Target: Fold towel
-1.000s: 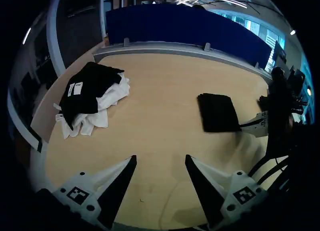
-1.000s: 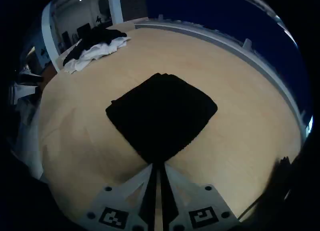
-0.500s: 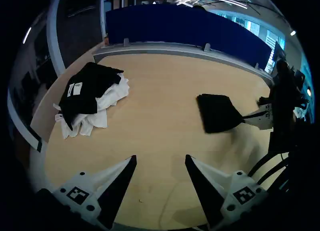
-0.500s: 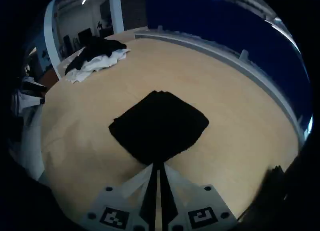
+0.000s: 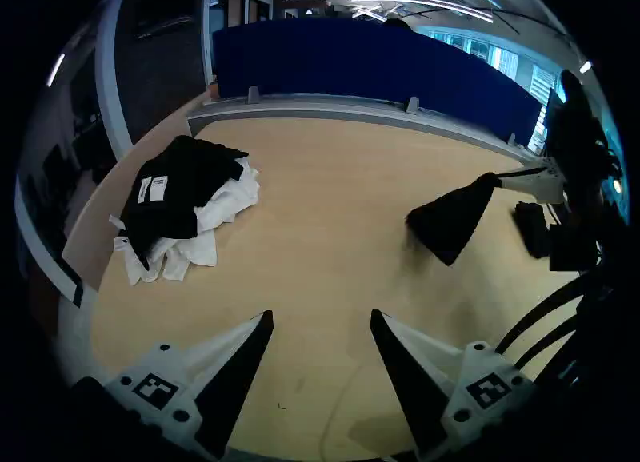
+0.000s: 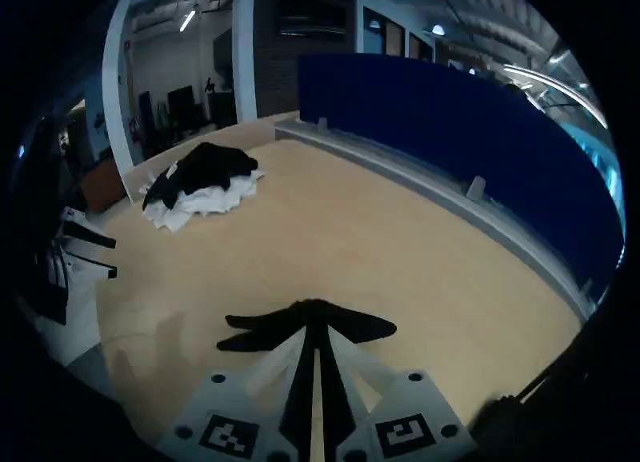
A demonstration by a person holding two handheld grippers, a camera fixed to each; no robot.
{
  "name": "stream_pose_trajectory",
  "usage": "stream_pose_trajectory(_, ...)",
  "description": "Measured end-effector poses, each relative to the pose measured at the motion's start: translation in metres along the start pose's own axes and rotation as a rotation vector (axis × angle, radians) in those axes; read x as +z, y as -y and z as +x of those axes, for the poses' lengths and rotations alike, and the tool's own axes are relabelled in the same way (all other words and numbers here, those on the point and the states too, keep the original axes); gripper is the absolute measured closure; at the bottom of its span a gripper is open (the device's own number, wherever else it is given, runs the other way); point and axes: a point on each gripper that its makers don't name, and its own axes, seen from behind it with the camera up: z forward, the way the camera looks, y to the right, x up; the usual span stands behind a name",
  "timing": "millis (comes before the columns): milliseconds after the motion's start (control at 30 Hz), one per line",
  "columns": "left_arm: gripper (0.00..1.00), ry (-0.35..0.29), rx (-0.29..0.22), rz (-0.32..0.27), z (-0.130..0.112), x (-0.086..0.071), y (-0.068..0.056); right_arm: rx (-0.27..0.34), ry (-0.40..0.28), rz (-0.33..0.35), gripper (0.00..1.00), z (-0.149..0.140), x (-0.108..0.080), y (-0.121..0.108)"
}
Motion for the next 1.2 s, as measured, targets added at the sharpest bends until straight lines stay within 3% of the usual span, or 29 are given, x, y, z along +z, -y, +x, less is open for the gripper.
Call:
stream_pose_trajectory(267,0.1,-0.015,0.001,-0.002,0.007,-0.003,0.0,-0.019,-0.081,-0.012,0.96,0.05,-0.023,-0.007)
stream_pose_trajectory(733,0.1,-0.03,0.012,-0.017,0.015,-0.006,-0.005,0.003,-0.12,-0.061,0.96,0.066,-0.052,-0.035)
stream_pose_trajectory(933,0.1,-0.028,0.02,-0.024,0.016,-0.004,-0.01,0.032,-0.129,-0.095,0.96,0.065,-0.073,-0.064)
stream_pose_trajectory(1200,0.1,-0.021,0.032,-0.035,0.017,0.0,-0.019,0.057,-0.112,-0.183,0.96,0.047,-0.109,-0.129)
